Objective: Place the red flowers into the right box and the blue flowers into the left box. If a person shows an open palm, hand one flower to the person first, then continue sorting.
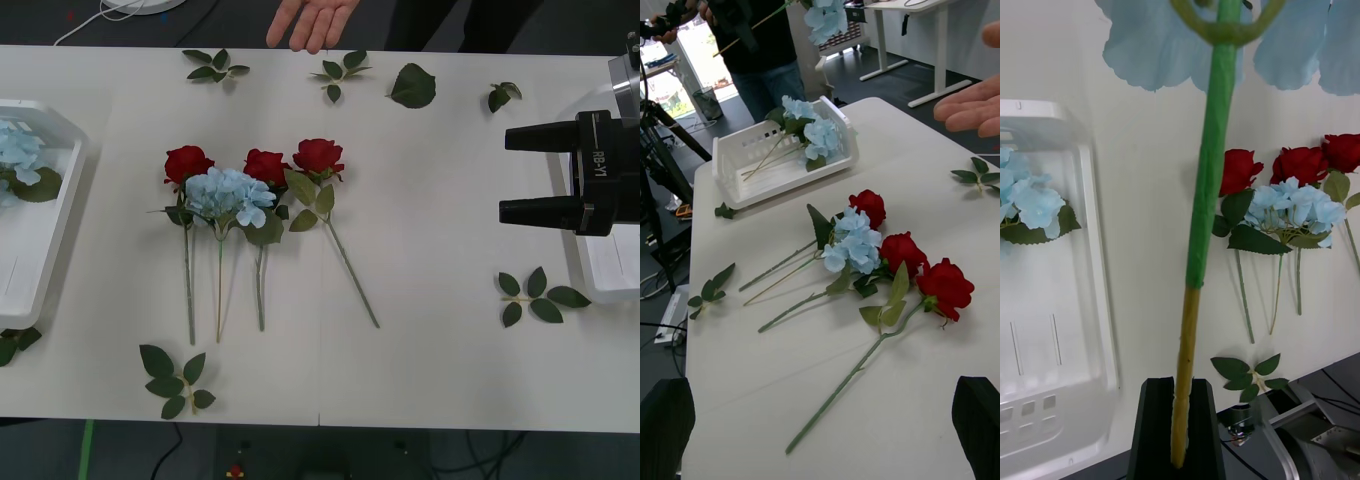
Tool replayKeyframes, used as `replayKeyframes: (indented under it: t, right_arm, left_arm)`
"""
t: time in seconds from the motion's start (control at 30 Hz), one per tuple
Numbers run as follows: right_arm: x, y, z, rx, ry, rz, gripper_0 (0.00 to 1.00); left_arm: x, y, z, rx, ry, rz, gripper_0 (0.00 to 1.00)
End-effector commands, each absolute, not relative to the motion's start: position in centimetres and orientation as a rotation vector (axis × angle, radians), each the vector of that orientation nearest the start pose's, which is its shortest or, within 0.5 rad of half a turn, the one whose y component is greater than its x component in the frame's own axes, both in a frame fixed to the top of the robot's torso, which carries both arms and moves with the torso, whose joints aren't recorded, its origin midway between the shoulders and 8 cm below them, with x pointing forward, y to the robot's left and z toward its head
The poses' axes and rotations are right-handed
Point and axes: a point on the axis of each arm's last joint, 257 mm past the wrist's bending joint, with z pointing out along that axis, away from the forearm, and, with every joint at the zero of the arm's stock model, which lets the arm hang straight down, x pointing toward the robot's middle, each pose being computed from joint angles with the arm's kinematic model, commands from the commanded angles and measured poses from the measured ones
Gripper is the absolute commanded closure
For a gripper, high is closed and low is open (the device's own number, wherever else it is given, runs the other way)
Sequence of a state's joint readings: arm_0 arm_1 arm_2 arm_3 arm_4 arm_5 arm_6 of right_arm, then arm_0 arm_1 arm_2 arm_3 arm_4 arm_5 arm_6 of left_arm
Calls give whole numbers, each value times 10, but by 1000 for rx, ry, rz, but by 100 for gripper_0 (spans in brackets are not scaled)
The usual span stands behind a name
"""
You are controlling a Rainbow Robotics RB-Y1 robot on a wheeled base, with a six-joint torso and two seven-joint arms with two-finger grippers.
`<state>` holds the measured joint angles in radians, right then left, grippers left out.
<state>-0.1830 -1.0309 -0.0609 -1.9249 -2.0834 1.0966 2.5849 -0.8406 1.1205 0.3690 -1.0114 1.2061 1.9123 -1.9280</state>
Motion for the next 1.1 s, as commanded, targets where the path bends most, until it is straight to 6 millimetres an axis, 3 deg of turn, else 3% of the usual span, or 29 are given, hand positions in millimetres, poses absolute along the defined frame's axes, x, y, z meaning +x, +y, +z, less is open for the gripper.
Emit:
replayKeyframes:
  t: [0.03,1.1]
  right_arm:
    - [389,-176,-37,-1217,1541,713,0]
    - [389,-176,-37,-1217,1541,713,0]
  left_arm:
    - [452,484,20,224,2492,-429,100]
    - [452,484,20,224,2492,-429,100]
